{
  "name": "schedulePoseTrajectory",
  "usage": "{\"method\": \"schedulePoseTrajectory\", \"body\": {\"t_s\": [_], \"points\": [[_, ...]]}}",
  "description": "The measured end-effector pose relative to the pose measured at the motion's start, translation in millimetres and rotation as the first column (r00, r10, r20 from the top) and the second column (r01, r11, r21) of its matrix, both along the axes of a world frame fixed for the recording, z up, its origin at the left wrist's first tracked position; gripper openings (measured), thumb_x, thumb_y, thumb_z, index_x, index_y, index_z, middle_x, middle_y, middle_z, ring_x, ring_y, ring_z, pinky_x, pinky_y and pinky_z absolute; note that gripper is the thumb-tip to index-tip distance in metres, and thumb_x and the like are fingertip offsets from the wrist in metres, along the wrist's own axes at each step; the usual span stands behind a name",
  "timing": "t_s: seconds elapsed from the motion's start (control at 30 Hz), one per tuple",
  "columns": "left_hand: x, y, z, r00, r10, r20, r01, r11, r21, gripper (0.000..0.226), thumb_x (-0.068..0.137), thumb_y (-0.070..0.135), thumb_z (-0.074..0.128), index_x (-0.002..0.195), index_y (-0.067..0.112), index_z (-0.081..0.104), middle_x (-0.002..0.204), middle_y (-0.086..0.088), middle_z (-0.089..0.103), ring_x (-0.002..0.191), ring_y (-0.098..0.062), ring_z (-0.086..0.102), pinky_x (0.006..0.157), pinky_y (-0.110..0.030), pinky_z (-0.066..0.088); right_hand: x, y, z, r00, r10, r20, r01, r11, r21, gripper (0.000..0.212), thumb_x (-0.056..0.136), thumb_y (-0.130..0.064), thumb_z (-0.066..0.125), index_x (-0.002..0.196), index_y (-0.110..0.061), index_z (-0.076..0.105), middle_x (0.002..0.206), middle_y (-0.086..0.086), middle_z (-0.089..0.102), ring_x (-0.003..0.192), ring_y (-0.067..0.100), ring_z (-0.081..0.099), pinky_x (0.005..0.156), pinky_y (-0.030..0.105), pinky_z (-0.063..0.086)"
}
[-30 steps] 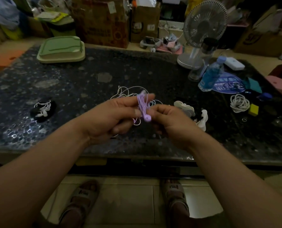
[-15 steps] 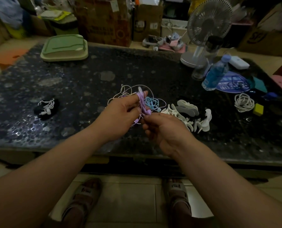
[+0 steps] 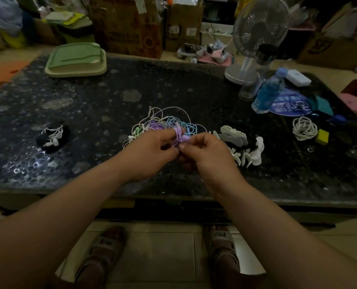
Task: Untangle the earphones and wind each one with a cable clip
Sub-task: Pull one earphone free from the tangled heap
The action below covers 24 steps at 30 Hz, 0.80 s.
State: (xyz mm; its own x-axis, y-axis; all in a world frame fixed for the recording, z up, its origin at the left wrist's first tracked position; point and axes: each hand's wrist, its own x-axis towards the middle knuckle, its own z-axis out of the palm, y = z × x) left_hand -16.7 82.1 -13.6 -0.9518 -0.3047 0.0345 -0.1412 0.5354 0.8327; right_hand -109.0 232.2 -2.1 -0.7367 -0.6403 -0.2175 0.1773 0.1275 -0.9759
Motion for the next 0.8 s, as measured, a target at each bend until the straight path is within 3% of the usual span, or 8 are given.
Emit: {"method": "schedulePoseTrajectory", "body": {"t_s": [0.13,0.23,0.3,0.37,0.53,0.67,0.73,0.8], "points": [[-1,0,-1,1.0,-0.018,-0.002,0.018,0.999,-0.045,0.03,0.101,0.024,0.066,0.13,0.032,0.069,0.116,0.011,0.076,0.106,-0.012,0.072,0.096,-0.041,0.059,-6,3,-1,0.956,0.098,-0.276,-0.08,0.994,0.076,0.017,0.097,-0.016,0.073,0.109,-0.026,0.066,0.088,0.003,0.077,0.079,0.021,0.076,0.062,0.029,0.058],[-1,2,-2,1.0,-0.001,0.01,0.001,0.997,-0.072,0.011,0.104,0.024,0.063,0.106,0.032,0.071,0.085,0.013,0.069,0.077,0.005,0.066,0.068,-0.014,0.049,-10,6,-1,0.889,0.15,-0.432,-0.108,0.987,0.12,0.015,0.098,-0.023,0.071,0.108,-0.033,0.066,0.088,-0.004,0.075,0.073,0.014,0.072,0.055,0.029,0.057],[-1,5,0,1.0,-0.007,0.027,0.01,0.993,-0.12,0.01,0.105,0.025,0.061,0.099,0.028,0.068,0.075,0.01,0.065,0.065,0.002,0.059,0.06,-0.015,0.042,-12,7,-1,0.844,0.165,-0.51,-0.115,0.985,0.128,0.011,0.099,-0.031,0.071,0.107,-0.035,0.067,0.09,-0.008,0.073,0.074,0.005,0.07,0.057,0.02,0.053],[-1,4,-3,0.999,-0.01,0.054,0.018,0.988,-0.152,0.012,0.105,0.03,0.06,0.102,0.024,0.069,0.077,0.004,0.068,0.067,-0.01,0.062,0.062,-0.028,0.048,-15,9,-1,0.811,0.202,-0.549,-0.159,0.979,0.125,0.013,0.099,-0.031,0.071,0.111,-0.035,0.068,0.096,-0.009,0.07,0.078,0.004,0.069,0.062,0.019,0.054],[-3,2,-6,0.992,-0.026,0.121,0.043,0.99,-0.135,0.012,0.102,0.029,0.063,0.109,0.028,0.072,0.085,0.004,0.074,0.076,-0.016,0.069,0.073,-0.039,0.058,-20,6,-5,0.596,0.308,-0.742,-0.164,0.951,0.263,0.015,0.093,-0.021,0.073,0.105,-0.029,0.071,0.1,-0.01,0.061,0.09,0.005,0.062,0.079,0.028,0.054],[-3,-1,-1,0.994,-0.022,0.107,0.025,0.999,-0.027,0.018,0.101,0.022,0.064,0.091,0.035,0.072,0.074,0.01,0.072,0.065,-0.011,0.063,0.065,-0.035,0.052,-27,5,-2,0.784,0.202,-0.587,-0.11,0.976,0.189,0.007,0.098,-0.016,0.069,0.099,-0.023,0.072,0.088,-0.008,0.071,0.082,0.006,0.067,0.07,0.025,0.057],[-2,-2,1,0.994,-0.038,0.105,0.03,0.996,0.079,0.017,0.1,0.023,0.063,0.107,0.033,0.074,0.092,0.004,0.079,0.088,-0.023,0.074,0.087,-0.049,0.059,-31,7,2,0.846,0.149,-0.513,-0.087,0.986,0.142,0.008,0.099,-0.016,0.069,0.098,-0.023,0.072,0.086,-0.007,0.073,0.078,0.003,0.067,0.066,0.016,0.054],[-2,-2,2,0.996,-0.032,0.085,0.015,0.981,0.193,0.019,0.103,0.019,0.061,0.112,0.026,0.075,0.102,-0.002,0.079,0.102,-0.028,0.074,0.102,-0.059,0.052,-30,6,1,0.872,0.142,-0.468,-0.09,0.987,0.132,0.008,0.1,-0.017,0.068,0.099,-0.024,0.072,0.086,-0.009,0.074,0.079,-0.001,0.068,0.068,0.014,0.053]]}}
